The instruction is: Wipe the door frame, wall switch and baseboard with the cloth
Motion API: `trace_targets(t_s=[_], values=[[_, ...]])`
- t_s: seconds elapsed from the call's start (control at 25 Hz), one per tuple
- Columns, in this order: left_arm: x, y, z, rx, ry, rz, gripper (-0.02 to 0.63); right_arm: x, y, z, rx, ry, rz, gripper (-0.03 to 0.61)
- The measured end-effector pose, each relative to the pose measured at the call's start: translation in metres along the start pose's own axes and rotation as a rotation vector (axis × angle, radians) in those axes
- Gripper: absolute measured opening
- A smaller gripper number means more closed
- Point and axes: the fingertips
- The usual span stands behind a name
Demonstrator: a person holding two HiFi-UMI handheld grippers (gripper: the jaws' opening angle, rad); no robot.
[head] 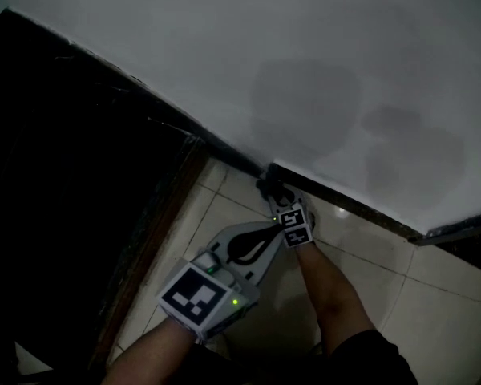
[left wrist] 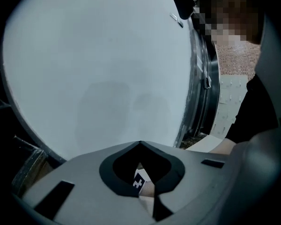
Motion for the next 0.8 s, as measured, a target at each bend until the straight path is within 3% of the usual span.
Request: trace_targets(t_s=[0.12,0.28,0.48,0.64,0.8], values=[[0.018,-0.003,-0.012,-0.003,0.033,-0.050,0.002,-0.018,-0.002,0.014,0.007,-0.087,0.048,0.083],[0.029,-0.004,-0.014,-0.009,0.047,-0.054,0.002,-0.037,-0.006,0.012,0.014,-0.170,0.034,0.083],[0.013,-0.011,0.002,0.012,-0.010,-0.026,0.002,-0.064,-0.023,-0.009,0.046,-0.246,0.041,0.083],[-0.008,-0.013,0.018,0.028,-0.054,0.028,0.002,-0.080,-0.039,-0.034,0.074,-0.261,0.025,0.083],[-0.024,-0.014,0.031,0.039,-0.085,0.028,0.002,-0.097,-0.048,-0.056,0.095,-0.285,0.020,0.083]])
Point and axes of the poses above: the fingertips, and each gripper's own axes: z forward along the fingers, x to its left, y out of its top, and after that the axes turned 2 degrees about -y, right-handed
